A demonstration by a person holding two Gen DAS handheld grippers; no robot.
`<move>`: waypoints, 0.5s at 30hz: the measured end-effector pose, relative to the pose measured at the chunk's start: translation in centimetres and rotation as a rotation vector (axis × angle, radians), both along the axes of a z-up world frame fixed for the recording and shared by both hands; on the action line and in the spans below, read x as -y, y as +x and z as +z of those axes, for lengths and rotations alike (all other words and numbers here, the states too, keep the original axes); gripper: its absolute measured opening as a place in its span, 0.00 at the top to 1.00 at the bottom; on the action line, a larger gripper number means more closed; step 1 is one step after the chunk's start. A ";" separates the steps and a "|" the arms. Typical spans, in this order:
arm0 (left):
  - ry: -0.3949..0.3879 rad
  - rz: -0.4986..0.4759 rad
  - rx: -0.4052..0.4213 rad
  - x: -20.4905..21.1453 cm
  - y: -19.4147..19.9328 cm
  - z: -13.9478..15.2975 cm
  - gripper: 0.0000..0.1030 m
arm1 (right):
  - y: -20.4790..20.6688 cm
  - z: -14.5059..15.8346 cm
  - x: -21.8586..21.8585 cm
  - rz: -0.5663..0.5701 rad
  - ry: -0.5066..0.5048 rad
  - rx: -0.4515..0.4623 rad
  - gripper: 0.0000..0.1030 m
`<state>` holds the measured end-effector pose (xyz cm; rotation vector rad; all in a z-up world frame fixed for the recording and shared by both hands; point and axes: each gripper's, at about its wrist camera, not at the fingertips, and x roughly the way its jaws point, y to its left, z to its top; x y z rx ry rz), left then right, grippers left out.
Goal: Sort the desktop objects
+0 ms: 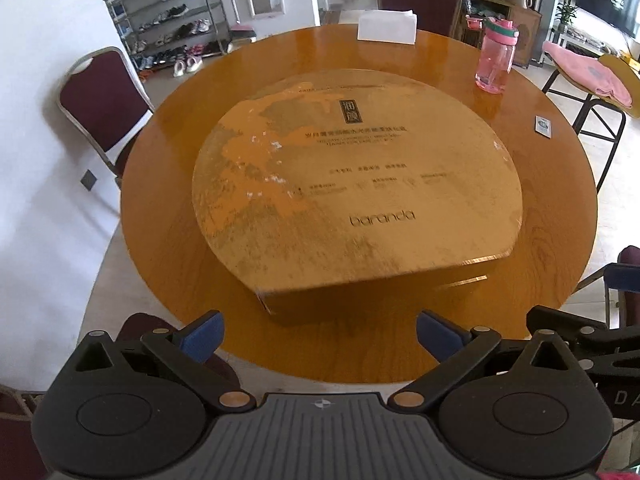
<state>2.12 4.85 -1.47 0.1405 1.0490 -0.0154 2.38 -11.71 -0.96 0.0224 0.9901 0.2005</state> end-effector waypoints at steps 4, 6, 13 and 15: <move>0.002 0.028 0.014 0.7 -2.1 0.4 0.01 | -1.9 -0.1 1.1 0.017 0.004 0.006 0.09; 0.003 0.044 0.011 0.9 -2.8 0.5 0.01 | -2.7 0.0 1.4 0.034 0.006 0.010 0.09; 0.014 0.058 0.015 1.1 -3.6 1.0 0.01 | -4.2 0.4 2.1 0.054 0.021 0.028 0.09; 0.018 0.048 0.024 1.1 -3.5 1.1 0.01 | -4.3 0.7 2.1 0.050 0.021 0.039 0.09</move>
